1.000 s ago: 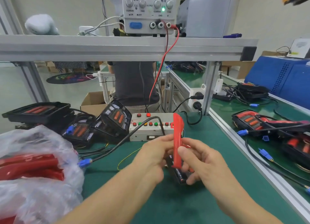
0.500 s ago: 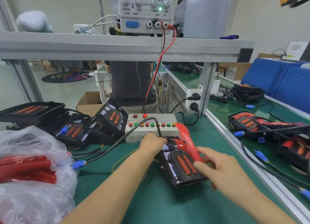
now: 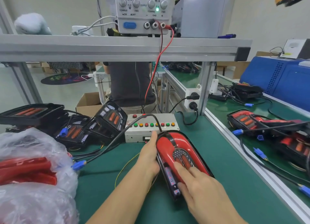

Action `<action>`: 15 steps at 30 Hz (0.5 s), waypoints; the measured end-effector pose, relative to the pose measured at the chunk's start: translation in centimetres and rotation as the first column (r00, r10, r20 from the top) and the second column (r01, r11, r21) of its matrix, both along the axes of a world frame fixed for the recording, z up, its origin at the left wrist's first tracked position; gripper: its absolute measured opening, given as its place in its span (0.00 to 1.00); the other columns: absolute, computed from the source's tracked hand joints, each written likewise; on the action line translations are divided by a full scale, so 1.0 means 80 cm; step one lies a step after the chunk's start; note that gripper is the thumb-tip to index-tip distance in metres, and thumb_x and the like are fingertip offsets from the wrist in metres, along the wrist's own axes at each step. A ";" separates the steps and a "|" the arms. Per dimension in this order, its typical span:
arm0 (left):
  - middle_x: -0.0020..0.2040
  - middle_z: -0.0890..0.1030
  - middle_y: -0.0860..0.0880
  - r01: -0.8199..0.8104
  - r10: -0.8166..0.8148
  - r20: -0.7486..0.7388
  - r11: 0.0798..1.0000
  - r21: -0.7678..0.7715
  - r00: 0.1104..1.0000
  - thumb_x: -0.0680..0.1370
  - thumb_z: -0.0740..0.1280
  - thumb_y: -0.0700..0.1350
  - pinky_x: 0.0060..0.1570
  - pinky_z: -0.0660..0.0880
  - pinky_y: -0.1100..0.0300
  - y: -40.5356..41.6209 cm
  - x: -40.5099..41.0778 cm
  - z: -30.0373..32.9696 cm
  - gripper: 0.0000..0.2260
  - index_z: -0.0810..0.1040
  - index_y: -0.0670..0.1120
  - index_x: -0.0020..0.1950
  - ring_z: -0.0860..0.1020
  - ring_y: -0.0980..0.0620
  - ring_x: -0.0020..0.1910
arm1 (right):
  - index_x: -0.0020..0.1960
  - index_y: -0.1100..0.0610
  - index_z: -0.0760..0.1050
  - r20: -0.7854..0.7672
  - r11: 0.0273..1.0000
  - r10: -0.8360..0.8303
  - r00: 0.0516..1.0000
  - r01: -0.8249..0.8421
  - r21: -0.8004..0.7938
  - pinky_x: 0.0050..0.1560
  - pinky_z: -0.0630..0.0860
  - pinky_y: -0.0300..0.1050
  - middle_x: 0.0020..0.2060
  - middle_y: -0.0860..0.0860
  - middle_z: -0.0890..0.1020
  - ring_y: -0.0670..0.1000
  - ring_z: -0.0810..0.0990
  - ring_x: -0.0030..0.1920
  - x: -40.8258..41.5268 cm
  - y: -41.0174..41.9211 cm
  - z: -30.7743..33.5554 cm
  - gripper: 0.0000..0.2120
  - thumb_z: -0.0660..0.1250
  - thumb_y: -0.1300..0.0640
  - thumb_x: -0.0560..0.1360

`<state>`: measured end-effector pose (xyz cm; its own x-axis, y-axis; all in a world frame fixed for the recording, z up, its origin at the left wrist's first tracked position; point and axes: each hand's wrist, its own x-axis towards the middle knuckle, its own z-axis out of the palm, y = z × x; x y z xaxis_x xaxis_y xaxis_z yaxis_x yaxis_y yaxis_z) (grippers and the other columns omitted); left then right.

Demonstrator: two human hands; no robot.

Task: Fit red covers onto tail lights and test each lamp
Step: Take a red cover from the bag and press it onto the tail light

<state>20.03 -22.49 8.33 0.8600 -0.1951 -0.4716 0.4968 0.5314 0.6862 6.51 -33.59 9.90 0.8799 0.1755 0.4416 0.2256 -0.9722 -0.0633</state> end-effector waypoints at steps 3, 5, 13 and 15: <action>0.46 0.85 0.40 -0.029 0.029 0.050 1.000 -0.003 0.998 0.78 0.63 0.59 0.51 0.79 0.43 -0.004 -0.005 -0.004 0.21 0.80 0.42 0.56 0.83 0.40 0.46 | 0.50 0.55 0.86 0.014 0.999 -0.044 0.999 0.045 -0.028 0.17 0.69 0.38 0.29 0.50 0.80 0.48 0.77 0.22 0.003 0.005 -0.001 0.33 0.86 0.50 0.46; 0.47 0.85 0.40 -0.047 0.047 0.082 0.999 -0.007 0.996 0.78 0.62 0.59 0.52 0.79 0.43 -0.008 -0.010 -0.007 0.21 0.79 0.44 0.58 0.84 0.41 0.47 | 0.49 0.55 0.86 0.025 0.995 -0.082 0.996 0.083 -0.055 0.18 0.70 0.38 0.29 0.50 0.81 0.47 0.77 0.22 0.005 0.007 -0.002 0.34 0.86 0.49 0.44; 0.49 0.84 0.39 -0.025 0.029 0.292 1.000 -0.019 0.956 0.69 0.74 0.37 0.46 0.81 0.46 -0.009 -0.023 -0.007 0.21 0.77 0.48 0.61 0.83 0.40 0.46 | 0.63 0.51 0.78 -0.123 0.998 -0.030 0.992 0.035 0.046 0.29 0.73 0.35 0.51 0.50 0.80 0.45 0.81 0.33 0.002 0.021 -0.004 0.36 0.82 0.42 0.57; 0.49 0.84 0.38 -0.050 0.056 0.286 0.998 -0.029 0.957 0.69 0.73 0.36 0.45 0.81 0.47 -0.007 -0.021 -0.005 0.21 0.78 0.46 0.60 0.83 0.40 0.44 | 0.68 0.40 0.68 -0.205 0.976 0.024 0.978 0.021 0.218 0.46 0.73 0.33 0.59 0.42 0.68 0.42 0.77 0.47 -0.002 0.008 -0.006 0.27 0.68 0.37 0.72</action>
